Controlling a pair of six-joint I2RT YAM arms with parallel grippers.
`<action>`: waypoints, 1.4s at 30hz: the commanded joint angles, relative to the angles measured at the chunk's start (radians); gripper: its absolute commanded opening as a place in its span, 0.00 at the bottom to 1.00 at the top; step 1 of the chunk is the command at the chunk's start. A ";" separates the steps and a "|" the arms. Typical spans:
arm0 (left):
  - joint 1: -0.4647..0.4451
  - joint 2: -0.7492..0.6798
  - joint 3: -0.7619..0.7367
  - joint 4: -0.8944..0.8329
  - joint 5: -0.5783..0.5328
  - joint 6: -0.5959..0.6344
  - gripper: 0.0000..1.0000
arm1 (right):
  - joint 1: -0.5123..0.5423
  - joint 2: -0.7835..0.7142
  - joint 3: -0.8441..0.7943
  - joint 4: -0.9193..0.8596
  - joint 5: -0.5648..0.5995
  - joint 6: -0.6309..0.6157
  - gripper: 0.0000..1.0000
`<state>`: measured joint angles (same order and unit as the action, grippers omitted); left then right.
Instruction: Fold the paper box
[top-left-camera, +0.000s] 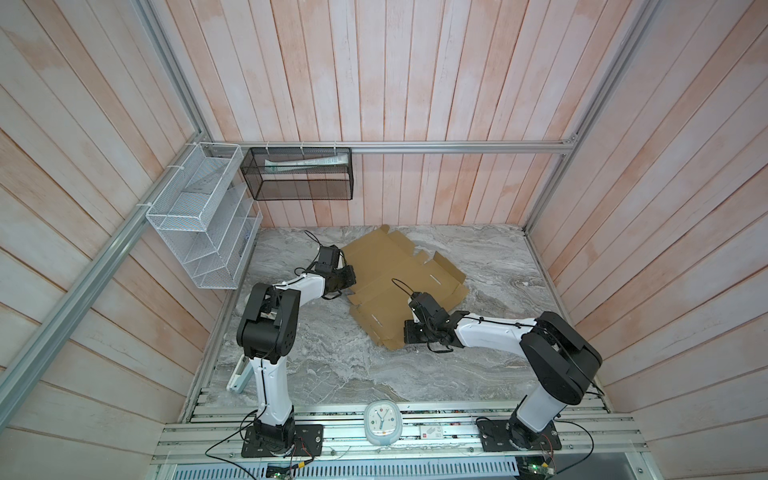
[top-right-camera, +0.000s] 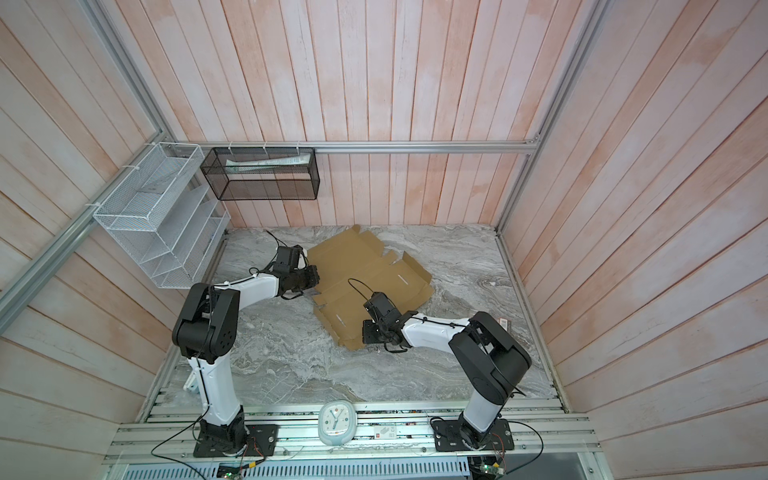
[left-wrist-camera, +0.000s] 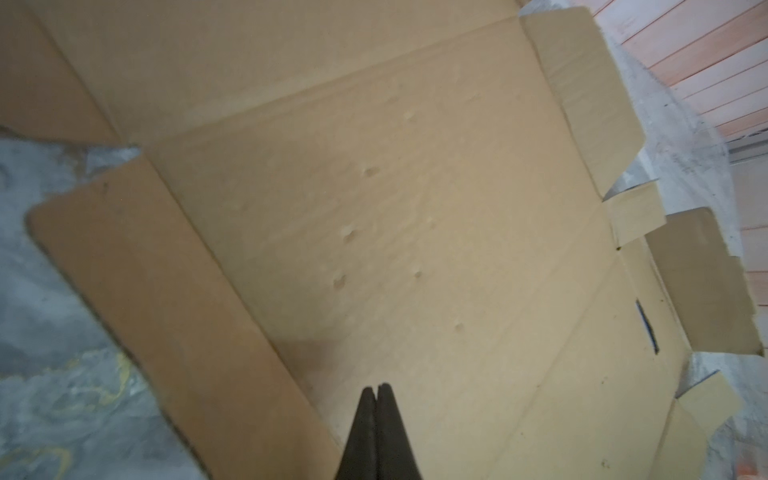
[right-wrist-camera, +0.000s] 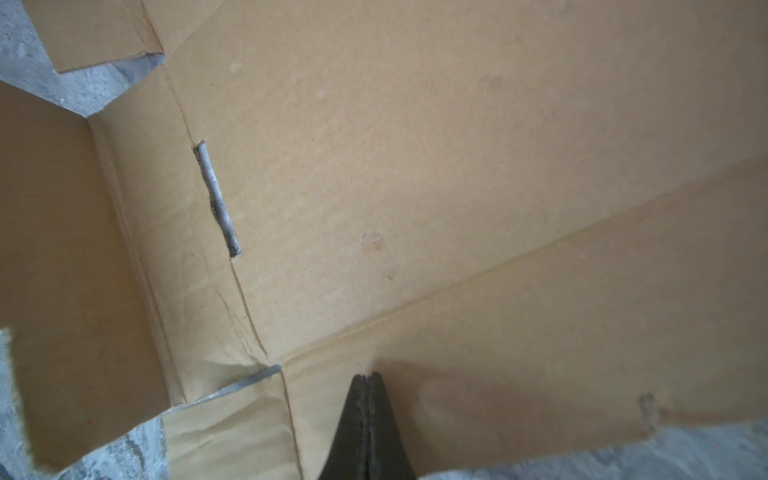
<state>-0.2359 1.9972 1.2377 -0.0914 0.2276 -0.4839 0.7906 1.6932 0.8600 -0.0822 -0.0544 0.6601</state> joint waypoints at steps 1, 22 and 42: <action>0.000 -0.018 -0.039 0.008 -0.018 -0.018 0.00 | -0.011 0.030 -0.014 0.008 -0.008 0.012 0.01; -0.023 -0.237 -0.411 0.122 0.068 -0.157 0.00 | -0.219 0.089 -0.009 -0.048 -0.037 -0.122 0.00; -0.158 -0.476 -0.477 0.088 0.050 -0.196 0.00 | -0.381 0.136 0.248 -0.193 0.021 -0.284 0.01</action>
<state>-0.4011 1.5543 0.7258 0.0338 0.3058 -0.7006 0.4076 1.8381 1.0683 -0.1963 -0.0746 0.4129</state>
